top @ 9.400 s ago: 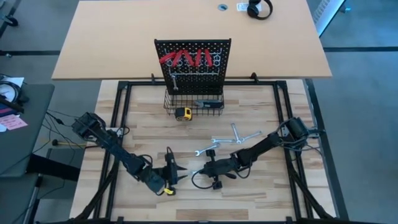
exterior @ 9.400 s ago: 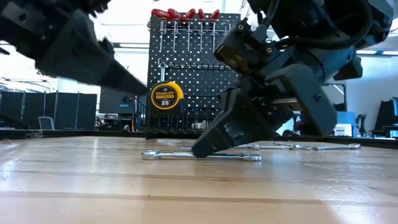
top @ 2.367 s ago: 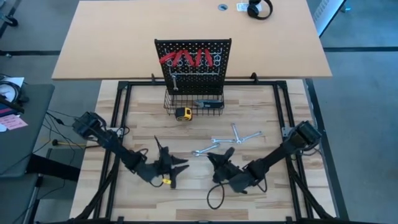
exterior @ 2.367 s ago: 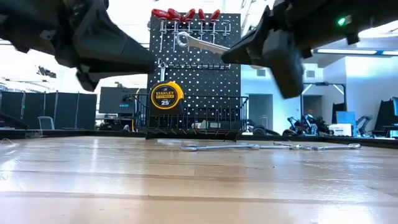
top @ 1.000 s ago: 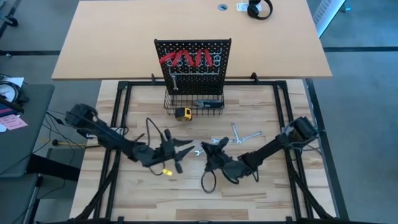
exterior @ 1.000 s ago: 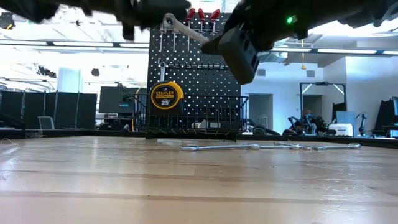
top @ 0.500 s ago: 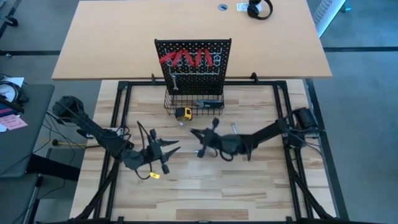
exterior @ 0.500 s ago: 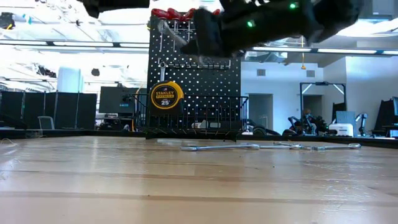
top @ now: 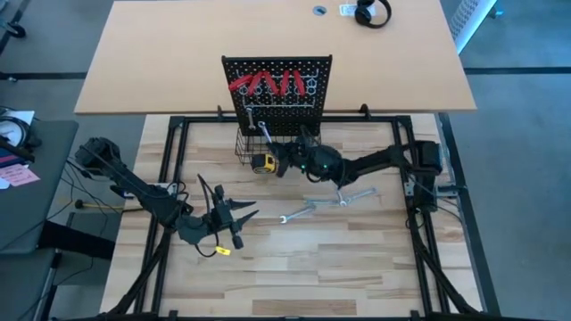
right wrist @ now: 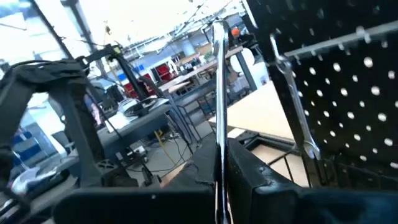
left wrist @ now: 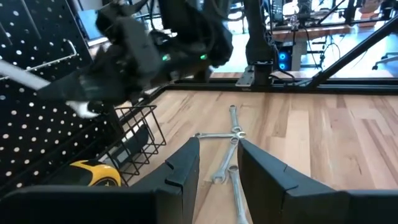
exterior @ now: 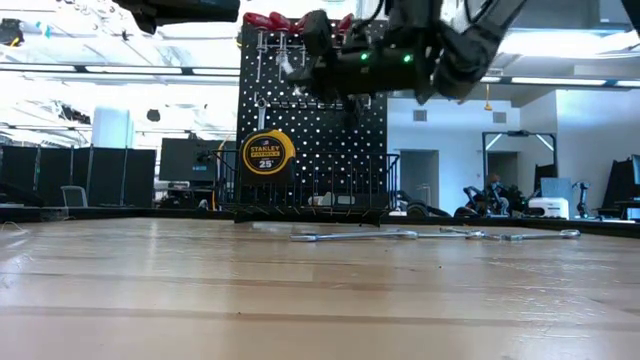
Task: Hang tools onto peg board
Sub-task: Hang the wrench into the pegboard
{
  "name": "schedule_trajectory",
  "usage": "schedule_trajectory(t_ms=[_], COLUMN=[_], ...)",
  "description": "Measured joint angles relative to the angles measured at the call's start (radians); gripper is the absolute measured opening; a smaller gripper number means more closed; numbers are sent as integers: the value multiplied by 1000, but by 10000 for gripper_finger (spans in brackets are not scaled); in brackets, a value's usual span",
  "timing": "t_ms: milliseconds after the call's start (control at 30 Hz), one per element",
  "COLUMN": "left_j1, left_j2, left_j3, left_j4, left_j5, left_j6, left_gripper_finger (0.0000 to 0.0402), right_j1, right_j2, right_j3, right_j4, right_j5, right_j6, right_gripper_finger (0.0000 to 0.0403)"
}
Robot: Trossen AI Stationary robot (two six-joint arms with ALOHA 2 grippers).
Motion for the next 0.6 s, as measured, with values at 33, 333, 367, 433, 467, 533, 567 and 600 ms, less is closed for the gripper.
schedule_trajectory(t_ms=[33,333,367,433,467,533,567,600], left_j1=[0,0,0,0,0,0,0,0], left_j2=[0,0,0,0,0,0,0,0], left_j3=[0,0,0,0,0,0,0,0], left_j4=[1,0,0,0,0,1,1,1], left_j5=[0,-3,-3,-3,-3,-3,-3,-3], left_j6=[1,2,1,-1,-4,-6,-7,-7], left_gripper_finger=[102,102,102,102,102,102,102,102], right_j1=[-6,-16,-20,-31,-39,-53,-60,-66], right_j2=[15,91,91,89,89,90,90,90], right_j3=[13,88,91,93,93,93,93,93], right_j4=[-1,-5,-4,-4,-6,-14,-22,-28], right_j5=[-9,-20,-14,9,15,15,15,15], right_j6=[21,114,138,197,215,241,257,276], right_gripper_finger=[20,20,20,20,20,20,20,20])
